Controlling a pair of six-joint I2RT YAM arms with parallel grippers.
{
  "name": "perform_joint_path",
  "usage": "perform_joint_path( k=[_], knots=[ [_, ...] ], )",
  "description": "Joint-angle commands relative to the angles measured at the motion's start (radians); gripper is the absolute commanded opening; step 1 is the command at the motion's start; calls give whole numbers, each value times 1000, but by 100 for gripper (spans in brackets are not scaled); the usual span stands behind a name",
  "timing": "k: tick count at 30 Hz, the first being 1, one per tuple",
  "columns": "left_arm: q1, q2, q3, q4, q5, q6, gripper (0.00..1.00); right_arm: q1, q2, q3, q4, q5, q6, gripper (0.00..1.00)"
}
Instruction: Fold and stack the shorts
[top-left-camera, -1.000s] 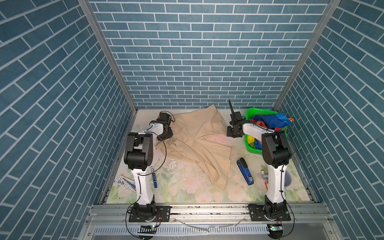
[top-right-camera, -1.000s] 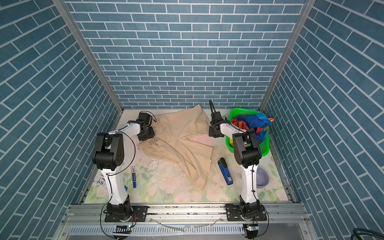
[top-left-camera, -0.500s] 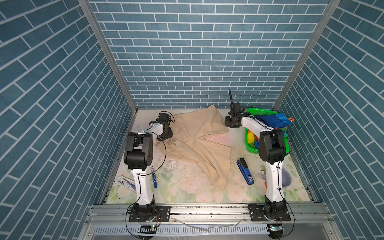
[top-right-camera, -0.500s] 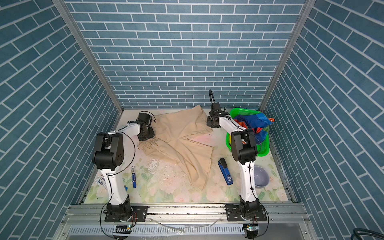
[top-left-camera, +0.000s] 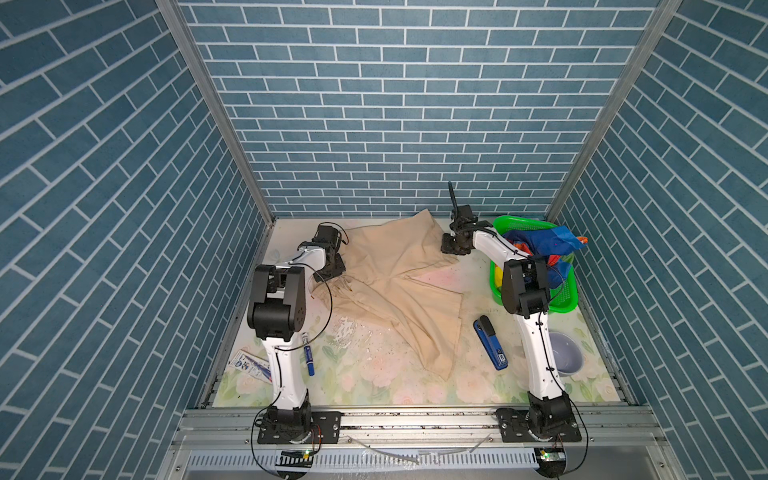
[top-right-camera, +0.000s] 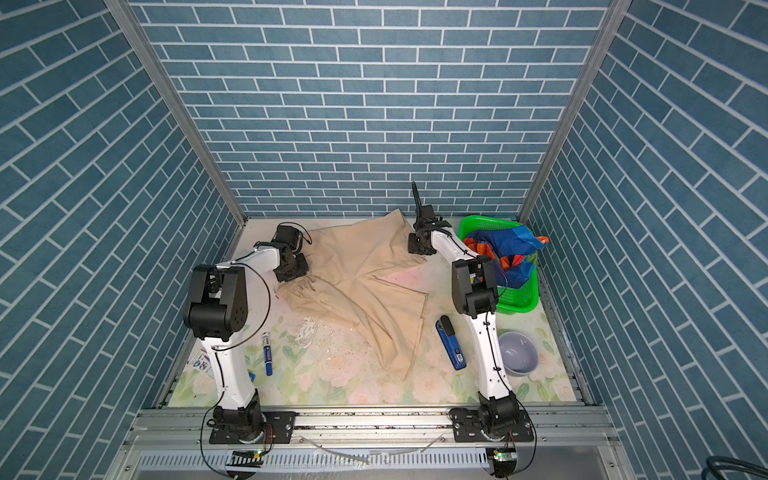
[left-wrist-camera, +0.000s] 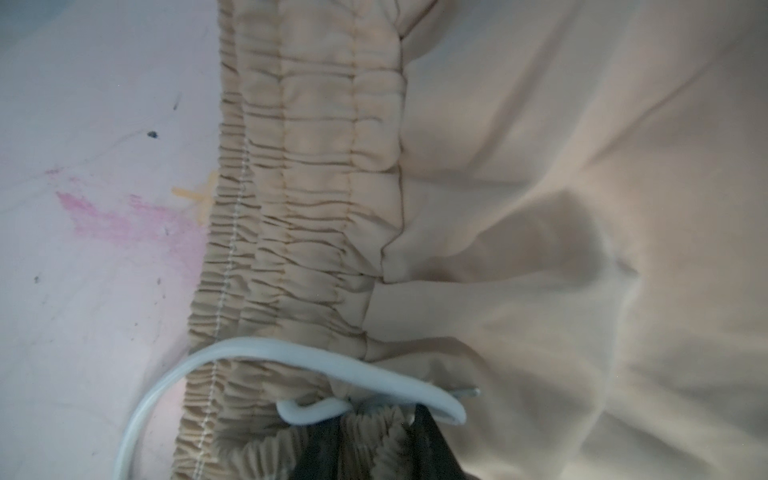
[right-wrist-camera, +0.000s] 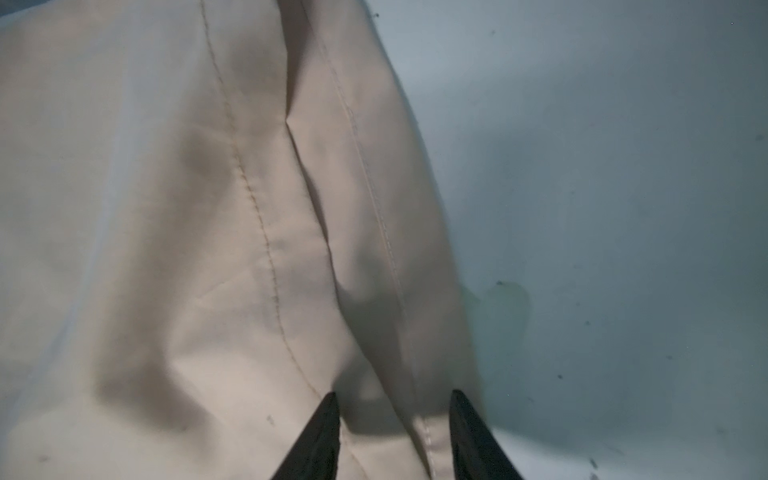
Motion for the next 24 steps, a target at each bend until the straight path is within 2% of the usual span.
perform_joint_path(
  k=[1, 5, 6, 14, 18, 24],
  knots=[
    [10, 34, -29, -48, -1, -1, 30, 4, 19, 18, -19, -35, -15, 43],
    [9, 37, -30, -48, 0, -2, 30, 4, 7, -3, 3, -42, -16, 42],
    [9, 39, -27, -49, 3, -2, 29, 5, 5, -5, 8, -51, -17, 39],
    [10, 41, -27, -53, -2, -1, 28, 9, 2, -9, -2, -47, -5, 2],
    [14, 44, -30, -54, -1, -2, 28, 7, -47, -59, 21, 16, 4, 0],
    [19, 46, -28, -57, -1, -2, 27, 1, -191, -248, 143, 169, 19, 0]
  ],
)
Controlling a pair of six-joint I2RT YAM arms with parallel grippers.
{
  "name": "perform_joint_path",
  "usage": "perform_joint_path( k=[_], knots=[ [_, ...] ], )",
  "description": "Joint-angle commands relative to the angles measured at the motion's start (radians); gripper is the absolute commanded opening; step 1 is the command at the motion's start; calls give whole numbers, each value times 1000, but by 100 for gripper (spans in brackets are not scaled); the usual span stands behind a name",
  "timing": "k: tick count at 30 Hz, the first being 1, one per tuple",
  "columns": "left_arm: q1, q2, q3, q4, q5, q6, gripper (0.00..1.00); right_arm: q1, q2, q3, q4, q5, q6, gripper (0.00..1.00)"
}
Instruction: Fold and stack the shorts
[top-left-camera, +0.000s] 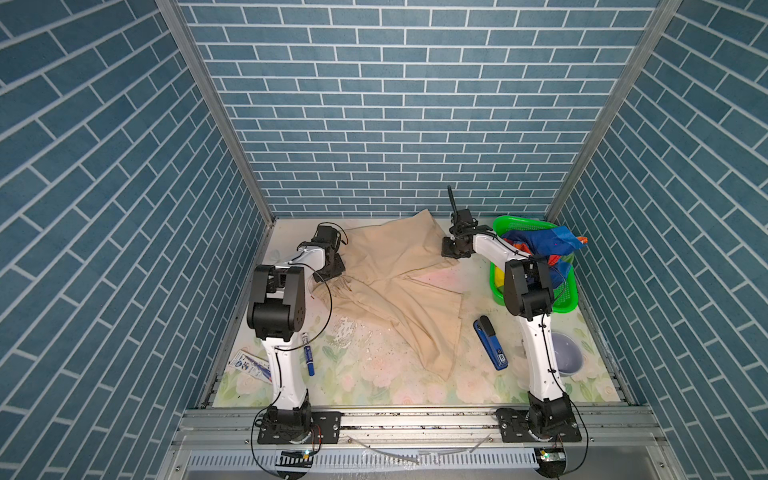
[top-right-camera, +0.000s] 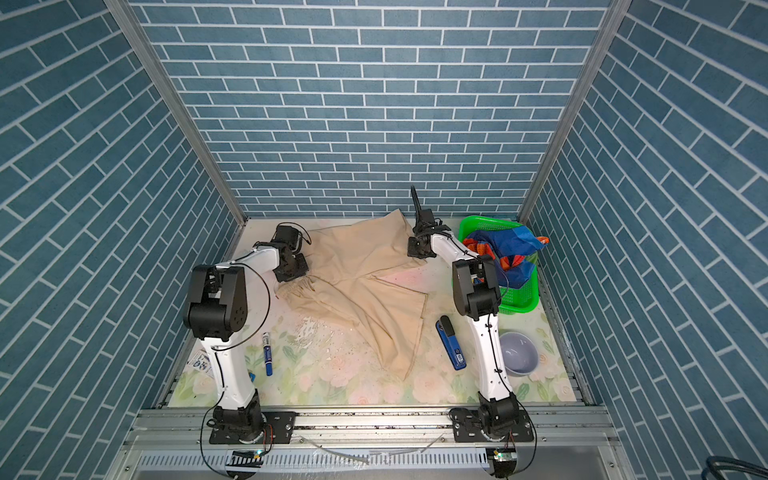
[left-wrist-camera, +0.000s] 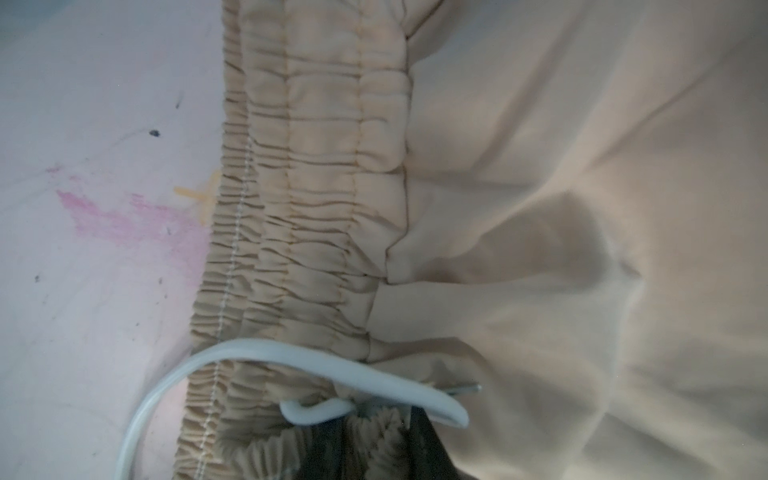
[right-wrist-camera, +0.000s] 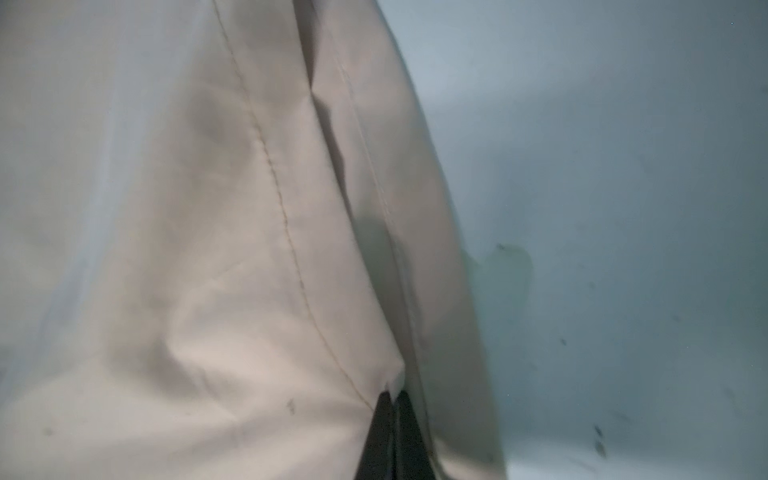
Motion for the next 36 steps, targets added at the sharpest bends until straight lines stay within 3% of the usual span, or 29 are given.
perform_joint_path(
  k=[1, 7, 11, 17, 21, 27, 32, 36],
  knots=[
    [14, 47, -26, -57, -6, -3, 27, -5, -104, -86, 62, 114, 19, 0],
    [15, 49, -22, -61, 0, -7, 27, -8, -113, -132, 73, 116, 51, 0],
    [14, 14, -31, -65, 24, -20, 34, -7, -136, -159, 76, 95, 69, 38],
    [14, -143, -76, -76, 39, -35, 57, 18, -338, -329, 112, 142, 36, 57],
    [11, -286, -138, -96, 30, -44, 67, 114, -532, -519, 121, 238, -41, 63],
    [7, -452, -296, -105, 13, -44, 70, 348, -776, -802, 130, 321, -152, 68],
    [7, -475, -382, -82, 26, -49, 70, 540, -892, -951, 83, 294, -185, 66],
    [6, -431, -377, -51, 38, -71, 69, 628, -954, -1020, 54, 264, -168, 64]
  ],
)
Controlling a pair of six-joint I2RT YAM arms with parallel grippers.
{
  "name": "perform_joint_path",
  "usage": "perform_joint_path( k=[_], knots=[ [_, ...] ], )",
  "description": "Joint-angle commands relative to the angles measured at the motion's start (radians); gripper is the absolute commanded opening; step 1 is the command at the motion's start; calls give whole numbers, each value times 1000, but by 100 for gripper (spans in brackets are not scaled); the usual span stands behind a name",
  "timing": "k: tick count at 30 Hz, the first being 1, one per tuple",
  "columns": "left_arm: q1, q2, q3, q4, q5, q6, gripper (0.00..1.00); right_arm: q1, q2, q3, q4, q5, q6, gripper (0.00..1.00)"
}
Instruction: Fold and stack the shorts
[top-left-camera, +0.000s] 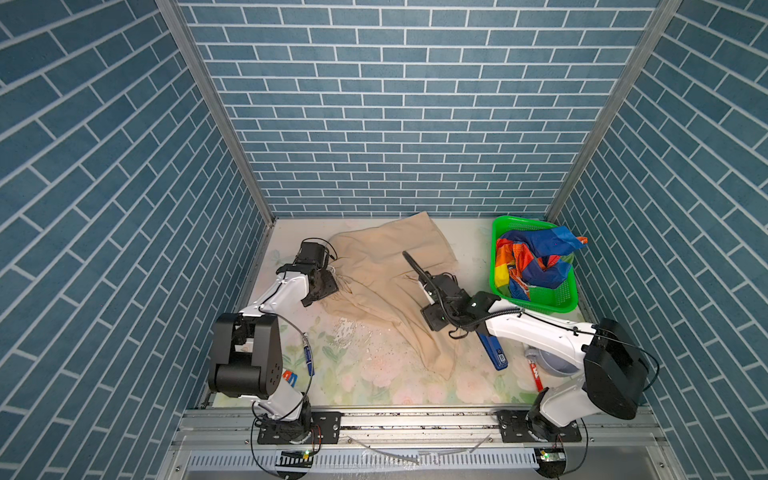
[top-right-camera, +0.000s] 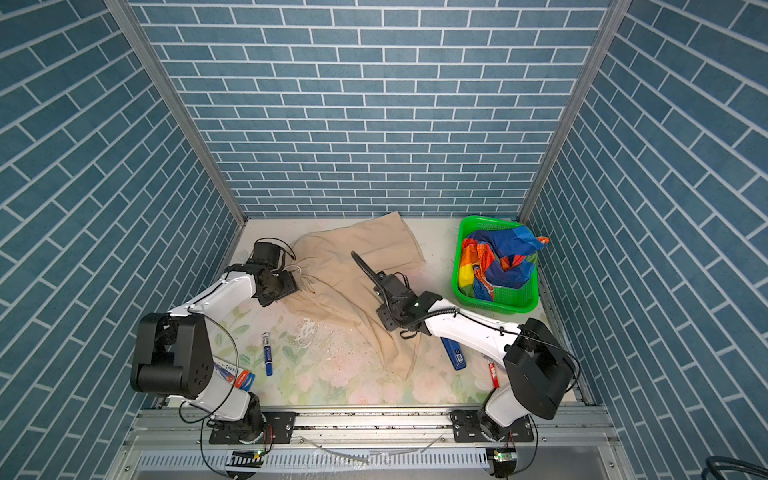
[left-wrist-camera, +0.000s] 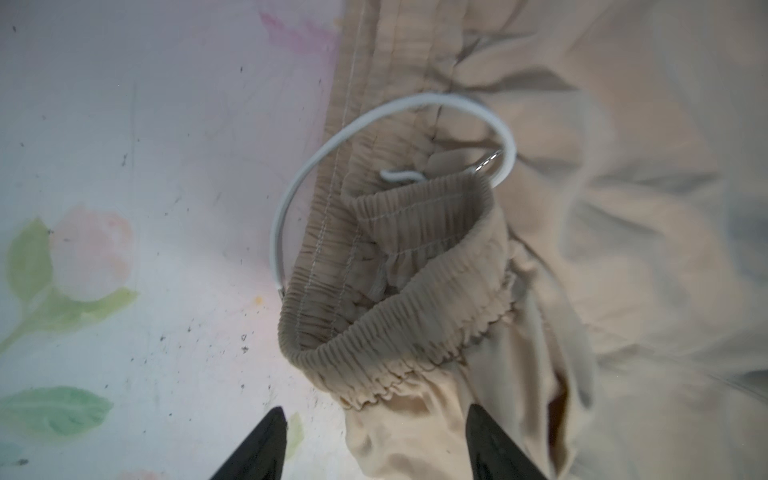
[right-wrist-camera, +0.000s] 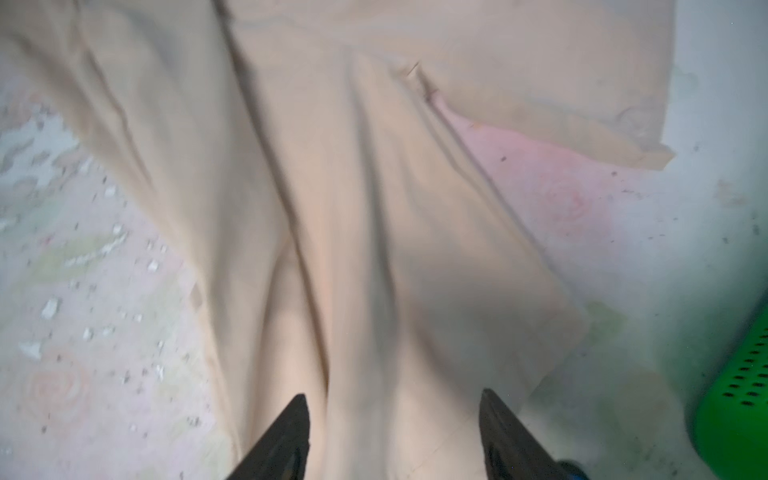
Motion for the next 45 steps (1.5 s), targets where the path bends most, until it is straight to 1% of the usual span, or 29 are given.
perform_joint_path(
  k=[1, 6, 10, 14, 17, 20, 23, 24, 26, 27, 29, 32, 34, 38, 40, 43, 44, 45],
  knots=[
    [-2, 36, 15, 21, 8, -28, 69, 45, -70, -59, -50, -6, -22, 64],
    [-32, 76, 58, 55, 28, -66, 69, 75, -101, -113, -62, -21, -8, 64],
    [-65, 84, 51, 86, 45, -92, 67, 80, -116, -151, -53, -38, 6, 63],
    [-72, 35, -38, 213, 115, -150, 53, 79, -139, -205, 3, -83, 42, 63],
    [-72, -14, -82, 248, 105, -181, 42, 80, -143, -231, 47, -114, 77, 63],
    [-73, -25, -65, 212, 65, -167, 42, 79, -146, -250, 78, -134, 100, 63],
    [-73, -29, -57, 222, 69, -172, 40, 80, -139, -256, 75, -158, 106, 61],
    [-72, -33, -62, 237, 78, -179, 32, 81, -135, -256, 68, -167, 106, 59],
    [-72, -41, -68, 258, 89, -196, 9, 81, -132, -253, 48, -176, 104, 53],
    [-72, -43, -67, 259, 91, -197, 4, 82, -135, -253, 39, -178, 102, 50],
    [-72, -42, -60, 250, 81, -195, 4, 82, -145, -256, 28, -182, 101, 49],
    [-72, -16, -47, 243, 65, -184, 26, 83, -161, -254, 15, -179, 95, 48],
    [-72, 4, -47, 263, 60, -180, 35, 83, -167, -253, 7, -176, 90, 49],
    [-73, 63, -49, 335, 79, -181, 40, 83, -172, -258, 4, -186, 88, 49],
    [-72, 93, -43, 342, 84, -180, 43, 82, -171, -262, 1, -198, 90, 50],
    [-72, 128, -38, 345, 78, -179, 43, 82, -175, -269, 1, -228, 90, 52],
    [-72, 135, -38, 345, 74, -178, 42, 82, -175, -272, 1, -244, 88, 53],
    [-72, 139, -39, 345, 71, -178, 39, 84, -172, -271, -10, -252, 88, 54]
  ],
)
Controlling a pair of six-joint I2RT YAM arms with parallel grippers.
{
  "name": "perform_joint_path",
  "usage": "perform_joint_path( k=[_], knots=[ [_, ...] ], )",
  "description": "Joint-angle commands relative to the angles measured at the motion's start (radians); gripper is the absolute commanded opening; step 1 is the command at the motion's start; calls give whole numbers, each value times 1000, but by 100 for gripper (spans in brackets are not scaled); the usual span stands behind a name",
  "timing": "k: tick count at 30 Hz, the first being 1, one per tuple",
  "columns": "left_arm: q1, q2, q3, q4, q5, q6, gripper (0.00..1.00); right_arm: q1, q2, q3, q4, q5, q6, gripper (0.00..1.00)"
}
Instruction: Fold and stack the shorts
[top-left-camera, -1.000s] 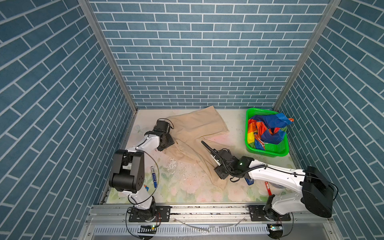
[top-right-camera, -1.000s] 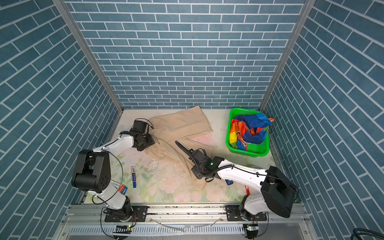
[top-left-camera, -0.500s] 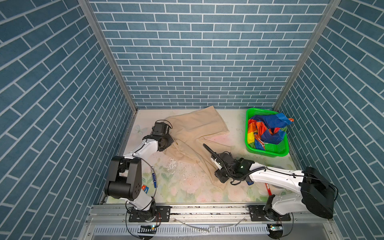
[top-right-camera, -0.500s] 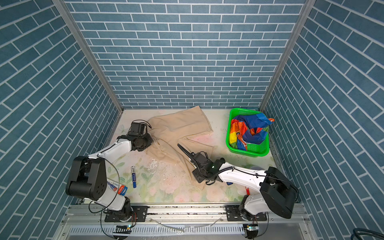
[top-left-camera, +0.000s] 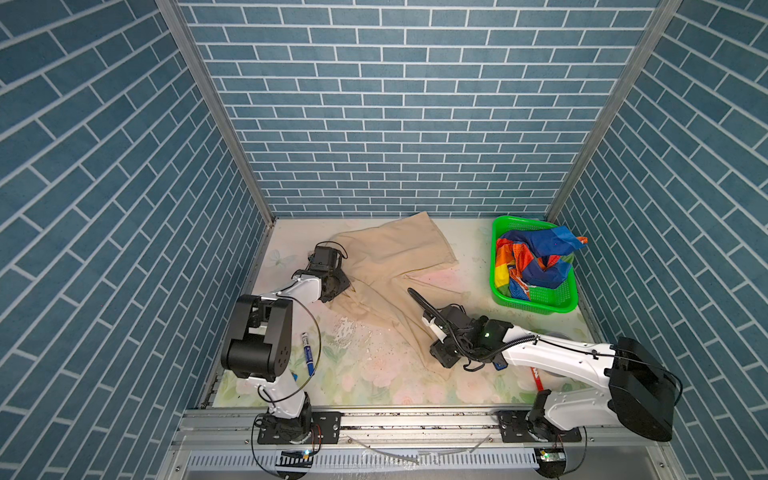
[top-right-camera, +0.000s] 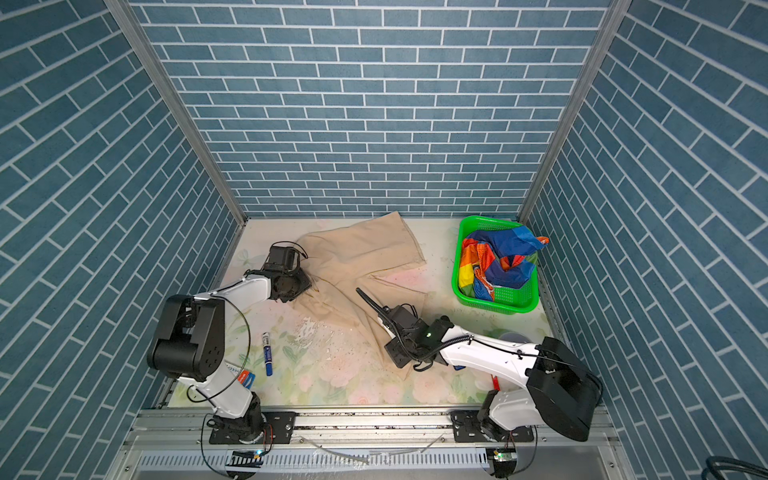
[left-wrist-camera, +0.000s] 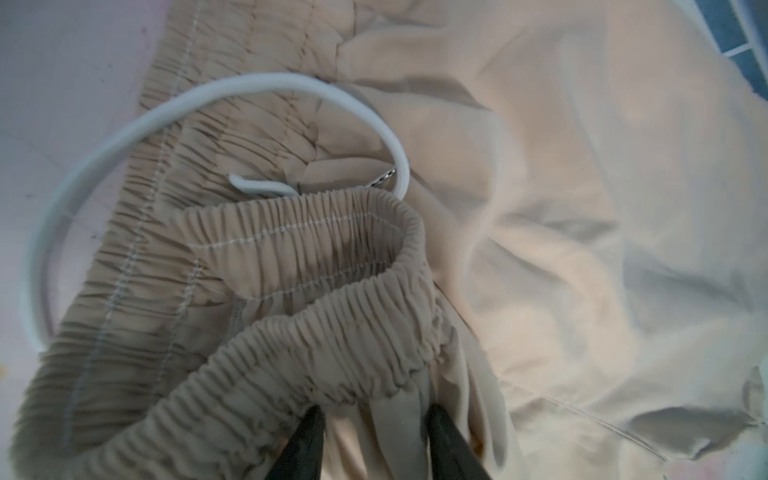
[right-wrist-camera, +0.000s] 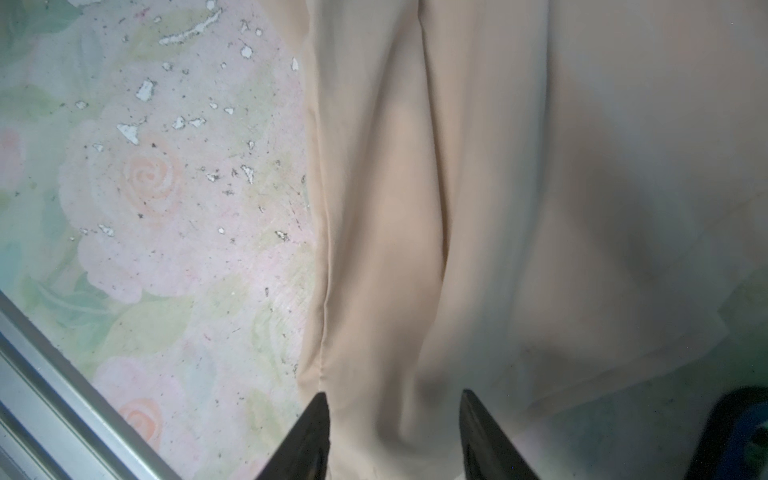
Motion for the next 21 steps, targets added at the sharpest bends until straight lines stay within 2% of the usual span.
perform_joint_path(
  k=[1, 3, 5, 12, 21],
  knots=[
    [-2, 14, 15, 11, -16, 11, 32, 10, -11, -21, -47, -48, 4, 55],
    [-1, 7, 3, 20, -18, 11, 14, 30, 8, -8, -86, -53, -13, 56],
    [-1, 1, -1, 13, -23, 13, 1, 59, 16, 0, -112, -35, -16, 56],
    [-1, -48, -32, -11, -39, 24, 0, 163, 53, 38, -182, 18, 7, 59],
    [-1, -84, -59, -29, -32, 28, 0, 165, 154, 7, -79, 81, 115, 58]
  ],
)
